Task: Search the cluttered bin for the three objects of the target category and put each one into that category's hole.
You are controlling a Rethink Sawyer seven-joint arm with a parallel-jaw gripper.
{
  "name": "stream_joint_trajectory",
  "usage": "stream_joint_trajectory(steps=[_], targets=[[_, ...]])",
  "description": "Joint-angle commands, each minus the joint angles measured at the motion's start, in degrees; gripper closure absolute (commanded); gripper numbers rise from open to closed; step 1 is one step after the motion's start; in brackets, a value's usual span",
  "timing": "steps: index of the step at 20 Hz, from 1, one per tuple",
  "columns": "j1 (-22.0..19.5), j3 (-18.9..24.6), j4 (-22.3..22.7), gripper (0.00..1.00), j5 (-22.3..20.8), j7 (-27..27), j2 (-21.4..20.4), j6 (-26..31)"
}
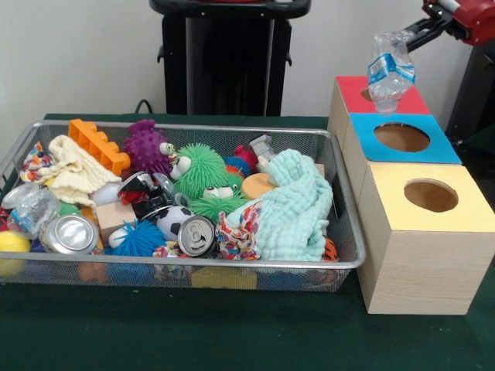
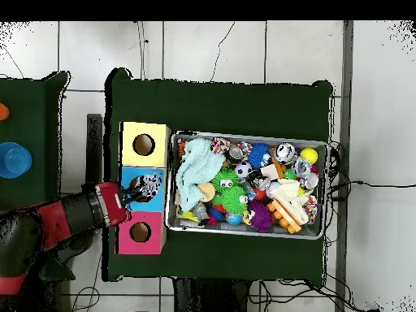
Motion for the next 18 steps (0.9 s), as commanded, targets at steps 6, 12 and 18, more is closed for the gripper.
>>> stream_joint_trajectory(steps=[6,12,18], targets=[[-1.14,5.93,-2.30,1.00,2.35,12.69,4.83,2.63],[-1.07,5.33,-4.11,1.00,3.69,14.23,5.85,5.72],[-1.11,4.84,-4.98,1.00,4.44,14.75,6.36,6.88]])
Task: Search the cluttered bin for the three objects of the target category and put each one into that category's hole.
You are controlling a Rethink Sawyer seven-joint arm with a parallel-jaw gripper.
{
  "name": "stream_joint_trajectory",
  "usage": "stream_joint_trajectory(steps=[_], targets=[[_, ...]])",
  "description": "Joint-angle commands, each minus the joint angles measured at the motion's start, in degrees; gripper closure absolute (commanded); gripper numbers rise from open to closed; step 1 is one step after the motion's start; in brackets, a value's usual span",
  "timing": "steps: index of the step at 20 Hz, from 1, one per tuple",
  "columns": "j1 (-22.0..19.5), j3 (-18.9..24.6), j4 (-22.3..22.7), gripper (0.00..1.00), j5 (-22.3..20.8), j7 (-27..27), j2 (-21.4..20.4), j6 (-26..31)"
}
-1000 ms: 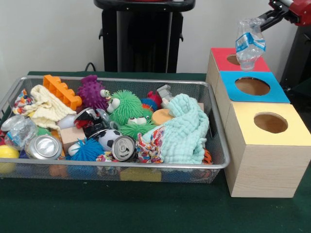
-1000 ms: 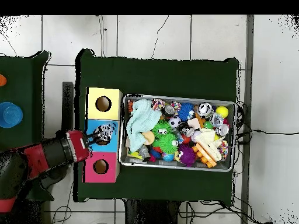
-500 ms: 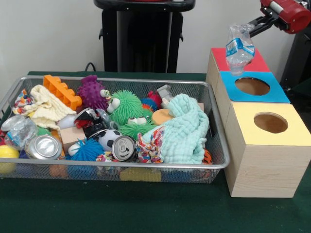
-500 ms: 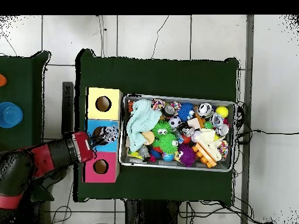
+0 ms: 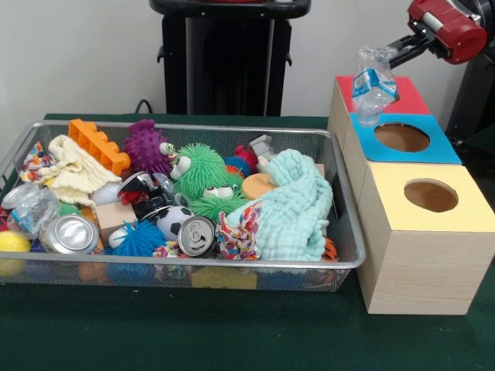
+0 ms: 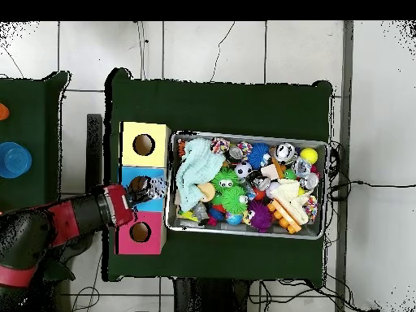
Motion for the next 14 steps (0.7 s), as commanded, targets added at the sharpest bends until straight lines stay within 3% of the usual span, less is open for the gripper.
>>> stream_joint_trajectory(steps=[1,14], targets=[[-1.13,4.80,-5.11,1.00,4.28,14.67,3.07,6.90],[-1.99,4.78,-8.75,1.00,8.58,16.09,2.03,11.34]])
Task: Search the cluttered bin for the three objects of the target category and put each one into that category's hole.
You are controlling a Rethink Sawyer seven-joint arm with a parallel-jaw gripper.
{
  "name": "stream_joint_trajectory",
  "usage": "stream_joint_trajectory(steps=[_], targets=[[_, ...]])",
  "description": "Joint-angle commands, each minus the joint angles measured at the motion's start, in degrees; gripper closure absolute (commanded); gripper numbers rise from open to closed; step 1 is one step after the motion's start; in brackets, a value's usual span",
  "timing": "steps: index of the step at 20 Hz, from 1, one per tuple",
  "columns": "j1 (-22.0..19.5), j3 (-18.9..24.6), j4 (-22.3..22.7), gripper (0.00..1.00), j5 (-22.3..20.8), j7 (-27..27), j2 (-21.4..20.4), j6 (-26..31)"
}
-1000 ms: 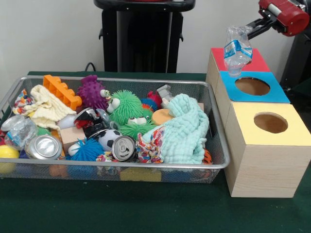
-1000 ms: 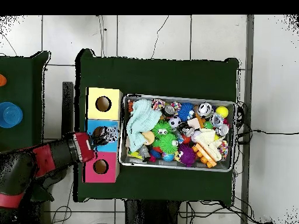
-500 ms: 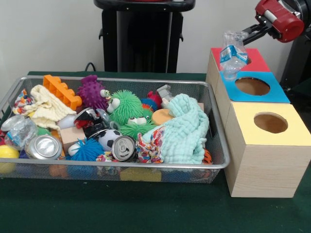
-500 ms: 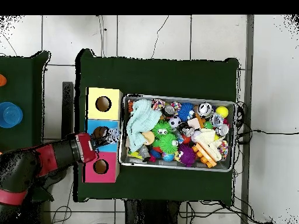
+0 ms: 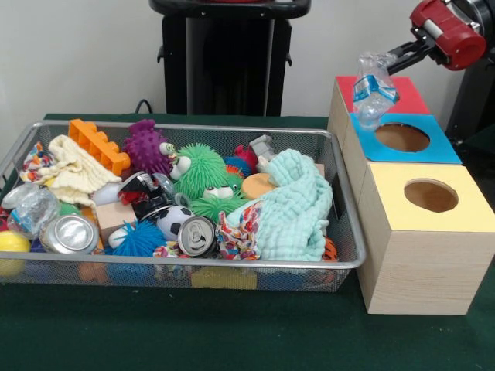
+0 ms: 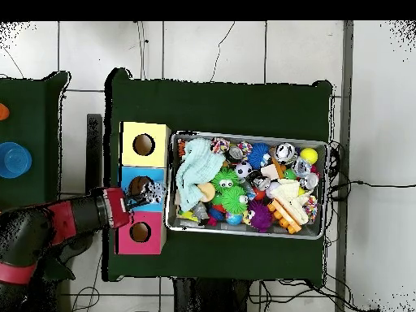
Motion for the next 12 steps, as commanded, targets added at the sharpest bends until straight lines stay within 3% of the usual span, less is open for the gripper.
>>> stream_joint_trajectory(steps=[1,7,12], targets=[[-1.98,4.68,-7.86,1.00,5.69,16.01,1.14,7.29],[-2.63,4.05,-10.44,1.00,8.22,16.98,0.90,10.06],[-2.70,4.09,-10.24,1.00,9.15,16.69,0.97,9.08]])
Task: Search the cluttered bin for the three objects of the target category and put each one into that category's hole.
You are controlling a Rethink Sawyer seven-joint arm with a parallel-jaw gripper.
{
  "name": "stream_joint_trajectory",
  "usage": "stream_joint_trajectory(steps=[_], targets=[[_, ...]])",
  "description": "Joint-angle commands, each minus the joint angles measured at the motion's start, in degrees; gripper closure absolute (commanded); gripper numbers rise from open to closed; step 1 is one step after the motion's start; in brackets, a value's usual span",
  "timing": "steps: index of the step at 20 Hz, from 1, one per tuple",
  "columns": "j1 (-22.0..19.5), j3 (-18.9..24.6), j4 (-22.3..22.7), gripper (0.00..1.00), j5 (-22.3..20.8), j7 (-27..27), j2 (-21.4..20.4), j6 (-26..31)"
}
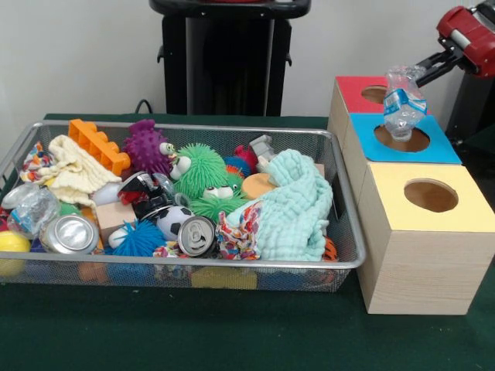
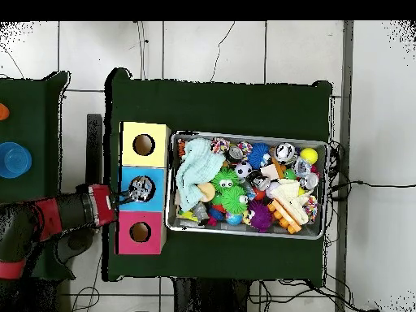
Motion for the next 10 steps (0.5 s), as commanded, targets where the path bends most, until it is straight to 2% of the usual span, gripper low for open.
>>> stream_joint_trajectory(steps=[1,4,10], targets=[[-2.51,4.07,-6.04,1.00,4.55,16.61,0.94,4.75],[-2.34,3.99,-5.55,1.00,4.88,17.02,1.74,3.36],[-1.94,3.60,-5.13,1.00,5.32,19.69,6.01,-1.96]])
